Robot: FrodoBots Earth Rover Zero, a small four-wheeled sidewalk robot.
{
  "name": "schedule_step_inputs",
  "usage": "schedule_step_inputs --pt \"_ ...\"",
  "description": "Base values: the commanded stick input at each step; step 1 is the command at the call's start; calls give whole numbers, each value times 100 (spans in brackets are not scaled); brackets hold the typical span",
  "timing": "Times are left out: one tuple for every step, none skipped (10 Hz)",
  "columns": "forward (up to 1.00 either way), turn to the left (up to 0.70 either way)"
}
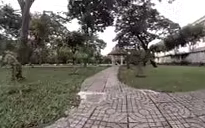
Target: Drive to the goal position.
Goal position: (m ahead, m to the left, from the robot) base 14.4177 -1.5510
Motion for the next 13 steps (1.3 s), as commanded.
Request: schedule_step_inputs --pt "70 0" --pt "70 0" --pt "70 0" --pt "70 0" --pt "70 0" --pt "70 0" --pt "70 0" --pt "70 0" --pt "70 0" --pt "70 0" --pt "70 0" --pt "70 0" --pt "70 0"
